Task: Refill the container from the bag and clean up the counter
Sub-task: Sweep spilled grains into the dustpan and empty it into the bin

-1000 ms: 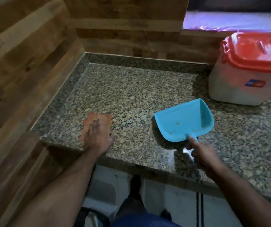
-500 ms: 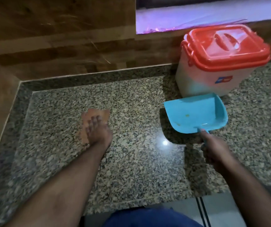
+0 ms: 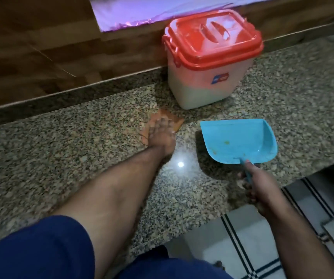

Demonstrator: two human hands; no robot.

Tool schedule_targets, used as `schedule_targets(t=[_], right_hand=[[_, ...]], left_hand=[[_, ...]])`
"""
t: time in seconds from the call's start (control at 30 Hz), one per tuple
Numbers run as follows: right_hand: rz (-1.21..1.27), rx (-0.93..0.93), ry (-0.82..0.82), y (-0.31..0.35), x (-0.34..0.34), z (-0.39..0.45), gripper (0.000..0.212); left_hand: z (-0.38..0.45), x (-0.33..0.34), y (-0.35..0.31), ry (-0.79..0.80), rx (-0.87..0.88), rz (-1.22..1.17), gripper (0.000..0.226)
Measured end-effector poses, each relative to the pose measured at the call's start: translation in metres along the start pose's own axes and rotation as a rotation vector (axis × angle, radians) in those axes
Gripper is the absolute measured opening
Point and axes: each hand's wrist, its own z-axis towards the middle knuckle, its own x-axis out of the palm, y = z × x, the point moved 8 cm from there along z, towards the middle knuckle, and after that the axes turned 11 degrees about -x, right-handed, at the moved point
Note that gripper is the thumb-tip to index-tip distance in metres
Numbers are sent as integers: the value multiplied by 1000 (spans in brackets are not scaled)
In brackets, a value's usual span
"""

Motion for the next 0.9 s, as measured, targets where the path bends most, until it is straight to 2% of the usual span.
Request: schedule_targets(t=[0.2, 0.37, 0.4, 0.47, 0.6, 0.7, 0.77, 0.87, 0.9], right_hand=[[-18, 3, 32, -24, -68, -8, 51], [-45, 1, 76, -51, -127, -12, 52], [-51, -2, 85, -57, -137, -12, 52], [-51, -19, 110, -71, -154, -13, 52], [-84, -31, 133, -106, -178, -21, 53], [-111, -28, 147, -128, -192, -27, 57], [-119, -48, 145, -137, -199, -29, 59], [-131, -82, 178, -149, -202, -37, 62], [-136, -81, 196, -156, -202, -39, 63]], left_hand=[[-84, 60, -91, 83, 214, 36, 63], [-156, 111, -137, 147, 293, -49, 61], [-166, 114, -143, 147, 292, -126, 60], [-181, 111, -144, 124, 231, -427, 54], [-206, 86, -126, 87, -66, -1269, 38], [-224, 67, -112, 115, -221, -1408, 62], [-230, 68, -103, 159, -258, -1574, 61], [-236, 69, -92, 161, -230, -1623, 95], [-238, 68, -88, 138, -222, -1623, 95]])
